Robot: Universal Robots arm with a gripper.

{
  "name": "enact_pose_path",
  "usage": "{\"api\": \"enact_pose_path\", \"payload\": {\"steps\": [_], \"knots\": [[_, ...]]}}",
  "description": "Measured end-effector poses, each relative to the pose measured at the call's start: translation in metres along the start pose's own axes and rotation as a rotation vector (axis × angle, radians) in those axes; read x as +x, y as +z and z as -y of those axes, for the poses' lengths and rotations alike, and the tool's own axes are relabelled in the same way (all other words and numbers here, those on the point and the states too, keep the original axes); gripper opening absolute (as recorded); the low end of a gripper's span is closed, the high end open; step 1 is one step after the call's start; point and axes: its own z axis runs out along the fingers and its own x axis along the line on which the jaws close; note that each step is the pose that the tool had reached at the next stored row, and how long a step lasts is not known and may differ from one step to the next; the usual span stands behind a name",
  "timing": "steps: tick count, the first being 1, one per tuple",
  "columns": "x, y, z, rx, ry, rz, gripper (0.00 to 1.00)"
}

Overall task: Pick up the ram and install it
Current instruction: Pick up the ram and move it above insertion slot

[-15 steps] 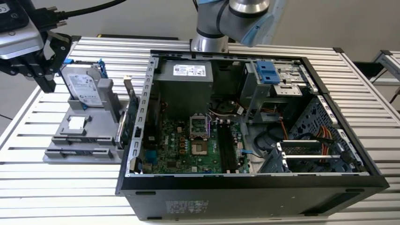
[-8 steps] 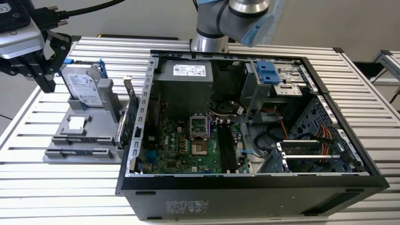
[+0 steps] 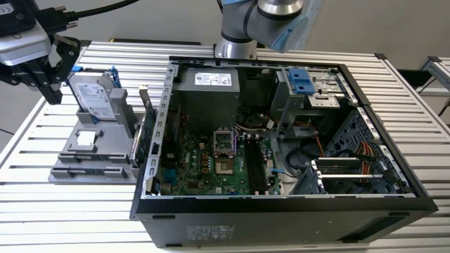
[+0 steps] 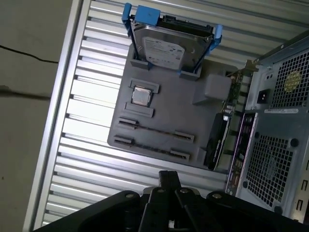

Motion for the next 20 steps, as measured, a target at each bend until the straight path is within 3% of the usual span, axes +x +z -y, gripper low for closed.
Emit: {"api": "enact_pose_path", "payload": {"steps": [20], "knots": [[0.0007, 0.0000, -0.0002, 0.0010, -0.135, -0.0066, 0.00]]}}
